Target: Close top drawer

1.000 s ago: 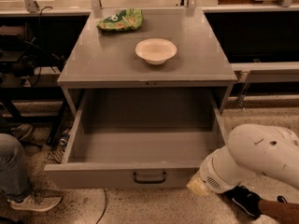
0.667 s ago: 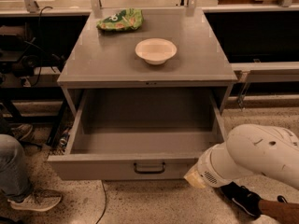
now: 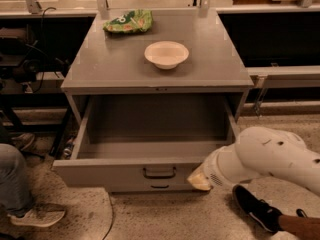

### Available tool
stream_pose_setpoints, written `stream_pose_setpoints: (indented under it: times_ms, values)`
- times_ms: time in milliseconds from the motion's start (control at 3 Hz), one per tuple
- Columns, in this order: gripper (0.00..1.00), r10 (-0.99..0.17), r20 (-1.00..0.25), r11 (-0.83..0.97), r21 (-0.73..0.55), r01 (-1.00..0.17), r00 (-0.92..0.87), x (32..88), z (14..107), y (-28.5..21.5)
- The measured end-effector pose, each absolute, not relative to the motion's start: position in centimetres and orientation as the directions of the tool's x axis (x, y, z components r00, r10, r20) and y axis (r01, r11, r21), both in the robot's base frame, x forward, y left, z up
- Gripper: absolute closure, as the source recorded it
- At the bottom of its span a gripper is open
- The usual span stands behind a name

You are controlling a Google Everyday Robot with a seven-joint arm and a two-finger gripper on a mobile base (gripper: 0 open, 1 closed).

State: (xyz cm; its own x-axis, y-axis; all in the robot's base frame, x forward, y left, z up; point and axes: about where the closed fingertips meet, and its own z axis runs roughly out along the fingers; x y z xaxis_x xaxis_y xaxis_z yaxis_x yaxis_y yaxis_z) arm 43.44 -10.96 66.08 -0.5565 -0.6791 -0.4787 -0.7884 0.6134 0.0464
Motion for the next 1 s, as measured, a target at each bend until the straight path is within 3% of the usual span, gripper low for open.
stream_pose_setpoints:
  times_ms: [333,1000]
  values:
    - [1.00,-0.679,-0.479,0.613,0.046,-0.789,-0.556,43.4,66.1,-11.0]
    - [1.00,-0.650,-0.605,0.569,0.014,-0.822,-0.460,50.6,66.7,-6.9]
